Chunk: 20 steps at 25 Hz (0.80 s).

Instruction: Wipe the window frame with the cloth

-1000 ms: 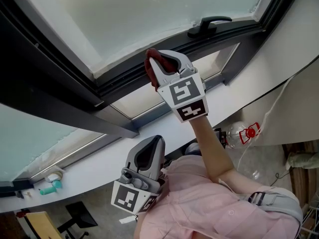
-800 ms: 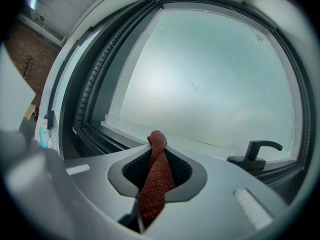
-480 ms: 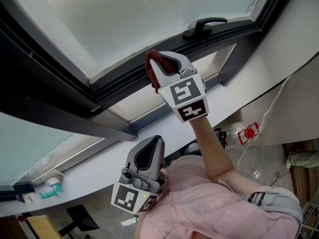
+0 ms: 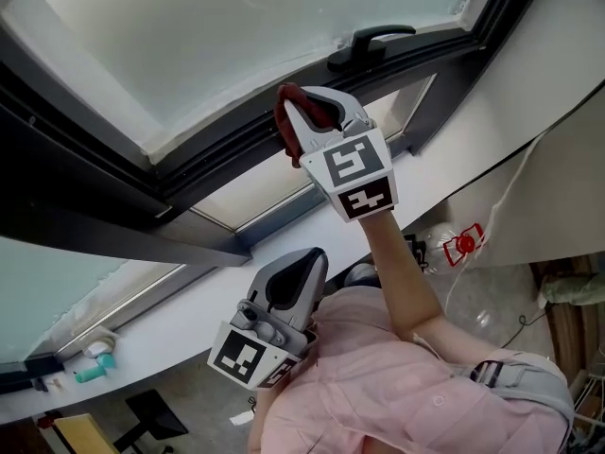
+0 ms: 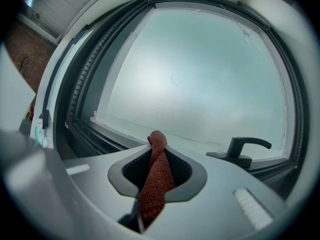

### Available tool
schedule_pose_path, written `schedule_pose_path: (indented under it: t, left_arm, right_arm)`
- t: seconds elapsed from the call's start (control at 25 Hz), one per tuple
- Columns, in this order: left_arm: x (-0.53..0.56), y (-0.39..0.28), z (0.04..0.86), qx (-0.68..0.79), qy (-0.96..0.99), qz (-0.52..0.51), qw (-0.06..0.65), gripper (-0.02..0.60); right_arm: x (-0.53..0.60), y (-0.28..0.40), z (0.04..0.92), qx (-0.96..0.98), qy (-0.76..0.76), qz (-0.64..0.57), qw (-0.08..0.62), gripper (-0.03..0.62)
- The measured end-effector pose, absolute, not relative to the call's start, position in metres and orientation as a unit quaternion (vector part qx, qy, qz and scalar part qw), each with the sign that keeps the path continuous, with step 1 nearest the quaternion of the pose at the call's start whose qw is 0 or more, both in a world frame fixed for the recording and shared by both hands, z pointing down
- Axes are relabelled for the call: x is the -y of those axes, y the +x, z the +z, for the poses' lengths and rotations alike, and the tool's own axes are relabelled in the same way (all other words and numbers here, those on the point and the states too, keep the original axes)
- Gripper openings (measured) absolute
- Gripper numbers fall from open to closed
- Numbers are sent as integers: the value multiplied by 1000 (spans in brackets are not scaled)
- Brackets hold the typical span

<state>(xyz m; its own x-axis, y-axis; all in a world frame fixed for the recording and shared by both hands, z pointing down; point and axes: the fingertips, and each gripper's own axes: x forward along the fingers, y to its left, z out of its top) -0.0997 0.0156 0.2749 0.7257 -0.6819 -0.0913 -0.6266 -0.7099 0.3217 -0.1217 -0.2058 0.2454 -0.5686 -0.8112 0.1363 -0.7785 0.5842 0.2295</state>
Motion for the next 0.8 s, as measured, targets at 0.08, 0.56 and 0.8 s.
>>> schedule_pose_path:
  t: [0.08, 0.56, 0.8]
  left_arm:
    - [-17, -83, 275, 315, 934, -102, 132, -5]
    - [-21, -74, 281, 274, 941, -132, 151, -11]
    - [0, -133, 279, 434, 890, -98, 99, -11]
  right_arm:
    - [208, -117, 245, 883, 449, -71, 114, 64]
    - [210, -115, 236, 886, 444, -78, 107, 64]
    - [209, -114, 236, 880, 454, -83, 110, 64]
